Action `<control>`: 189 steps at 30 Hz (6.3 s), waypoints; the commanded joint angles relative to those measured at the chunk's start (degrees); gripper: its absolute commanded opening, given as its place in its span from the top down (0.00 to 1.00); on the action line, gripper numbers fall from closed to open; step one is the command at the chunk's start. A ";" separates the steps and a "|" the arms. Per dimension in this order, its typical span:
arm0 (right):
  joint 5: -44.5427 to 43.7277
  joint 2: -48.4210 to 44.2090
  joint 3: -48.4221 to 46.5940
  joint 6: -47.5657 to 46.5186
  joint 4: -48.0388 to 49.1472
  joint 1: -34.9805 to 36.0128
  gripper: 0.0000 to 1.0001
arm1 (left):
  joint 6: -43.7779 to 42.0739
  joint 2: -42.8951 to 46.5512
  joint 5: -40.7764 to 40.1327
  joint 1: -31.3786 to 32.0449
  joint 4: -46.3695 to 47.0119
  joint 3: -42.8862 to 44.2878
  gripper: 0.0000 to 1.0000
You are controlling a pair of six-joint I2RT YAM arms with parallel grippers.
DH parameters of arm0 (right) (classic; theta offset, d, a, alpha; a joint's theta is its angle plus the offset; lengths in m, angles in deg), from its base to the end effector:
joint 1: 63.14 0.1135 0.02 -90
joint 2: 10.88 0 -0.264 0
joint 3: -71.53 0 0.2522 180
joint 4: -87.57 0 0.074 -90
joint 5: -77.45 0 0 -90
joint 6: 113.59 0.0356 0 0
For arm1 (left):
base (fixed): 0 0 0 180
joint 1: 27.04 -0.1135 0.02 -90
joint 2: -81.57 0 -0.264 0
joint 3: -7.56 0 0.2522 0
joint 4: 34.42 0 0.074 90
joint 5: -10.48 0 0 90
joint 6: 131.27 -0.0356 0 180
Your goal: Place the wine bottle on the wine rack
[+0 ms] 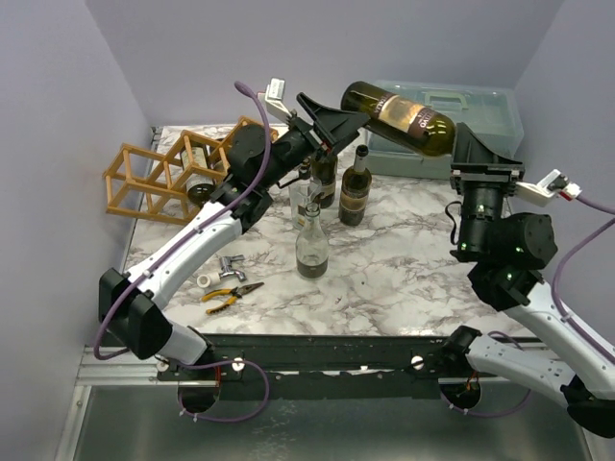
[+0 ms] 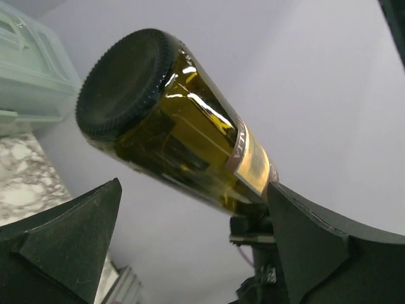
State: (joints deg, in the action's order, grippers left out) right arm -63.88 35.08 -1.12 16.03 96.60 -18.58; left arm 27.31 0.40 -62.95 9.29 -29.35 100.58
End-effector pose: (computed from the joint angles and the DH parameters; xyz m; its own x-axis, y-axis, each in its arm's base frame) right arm 0.1192 0.0784 0.4727 0.3289 0.8831 -0.3347 -0.2551 0.4243 0.8688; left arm 0.2596 -0.2035 0.4576 -0.6476 -0.6313 -0.4267 0.5059 0.0625 -0.8603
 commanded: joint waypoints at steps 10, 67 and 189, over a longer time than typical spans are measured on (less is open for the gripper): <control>10.18 4.29 5.19 24.19 16.85 -0.04 0.99 | 7.36 -8.20 -19.24 5.70 30.42 -2.31 0.01; 52.56 17.74 -24.93 -14.73 -47.70 0.00 0.00 | -15.14 -6.77 27.27 -1.09 -7.35 17.08 1.00; 53.78 24.24 -18.15 -19.50 -33.60 -0.04 0.00 | -5.97 20.10 -72.75 -1.69 -102.33 -1.17 1.00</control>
State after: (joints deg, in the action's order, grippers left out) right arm -12.32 60.69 -18.98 -2.09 63.05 -18.93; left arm 14.30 21.52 -134.53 16.86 -133.22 102.27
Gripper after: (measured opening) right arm 0.998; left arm 0.346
